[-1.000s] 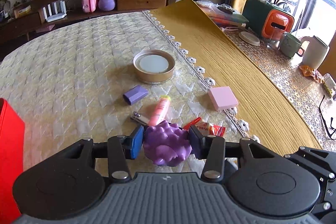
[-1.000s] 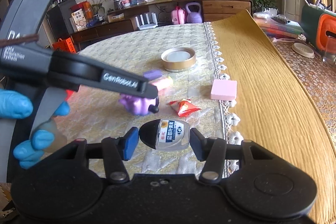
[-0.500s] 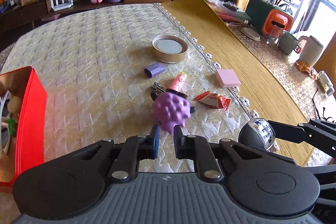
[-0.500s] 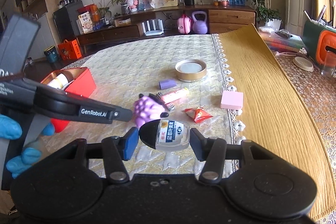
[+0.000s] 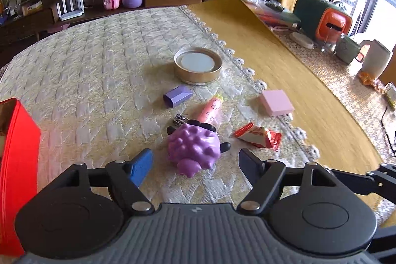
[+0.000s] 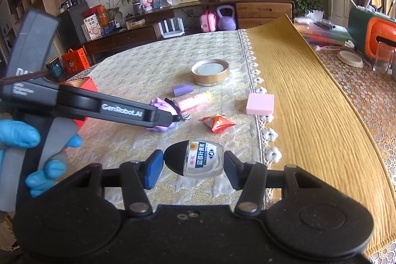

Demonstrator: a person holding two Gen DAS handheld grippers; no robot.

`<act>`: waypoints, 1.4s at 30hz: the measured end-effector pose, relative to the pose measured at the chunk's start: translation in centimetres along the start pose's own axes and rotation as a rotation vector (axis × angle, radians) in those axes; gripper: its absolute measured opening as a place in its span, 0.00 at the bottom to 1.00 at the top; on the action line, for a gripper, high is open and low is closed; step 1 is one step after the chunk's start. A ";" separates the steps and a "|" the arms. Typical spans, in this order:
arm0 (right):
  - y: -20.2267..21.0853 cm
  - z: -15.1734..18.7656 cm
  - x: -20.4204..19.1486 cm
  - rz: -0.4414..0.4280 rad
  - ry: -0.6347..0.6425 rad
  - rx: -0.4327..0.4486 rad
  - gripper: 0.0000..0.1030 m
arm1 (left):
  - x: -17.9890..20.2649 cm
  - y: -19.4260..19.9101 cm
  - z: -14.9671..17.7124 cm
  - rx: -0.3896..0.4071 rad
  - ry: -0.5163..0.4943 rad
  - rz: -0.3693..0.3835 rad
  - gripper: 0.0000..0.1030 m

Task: Organize rigid objects
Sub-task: 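Grasp the purple spiky toy with the left gripper while the right lifts the glue bottle, then carry the purple toy and glue bottle over the red tin with both grippers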

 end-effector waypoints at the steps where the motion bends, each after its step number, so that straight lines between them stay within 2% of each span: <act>1: -0.1 0.1 0.2 0.000 -0.002 -0.003 0.51 | 0.0 -0.5 -0.1 -0.003 -0.006 -0.009 0.74; 10: -0.8 0.8 0.5 -0.010 -0.012 -0.022 0.51 | 0.5 -2.1 0.1 0.008 -0.102 -0.038 0.73; 13: -0.9 0.8 0.4 -0.010 -0.011 -0.025 0.51 | 0.9 -2.2 0.2 0.012 -0.129 -0.041 0.61; 17: -0.9 0.7 0.4 -0.007 -0.010 -0.025 0.51 | 1.0 -2.2 0.3 0.020 -0.148 -0.051 0.59; 18: -0.9 0.7 0.5 -0.007 -0.010 -0.025 0.51 | 1.0 -2.1 0.3 0.021 -0.147 -0.051 0.59; 20: -0.8 0.7 0.4 -0.006 -0.009 -0.024 0.51 | 0.7 -1.9 0.4 0.020 -0.133 -0.052 0.52; 30: 0.2 -0.1 -0.6 -0.001 0.011 -0.006 0.51 | -0.6 0.5 0.7 0.025 -0.048 -0.023 0.52; 42: 2.0 -2.4 -4.3 -0.033 0.078 0.040 0.51 | -2.9 7.0 0.8 0.069 0.016 -0.032 0.52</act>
Point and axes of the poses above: each gripper's, at about its wrist camera, not at the fingertips, and y roughly against the way its jaws point, x to its right, z to its underside, the point moved 6 cm from there along -y, roughly the way its jaws point, and after that the axes turned 7 degrees about y, right-handed, at the moved point
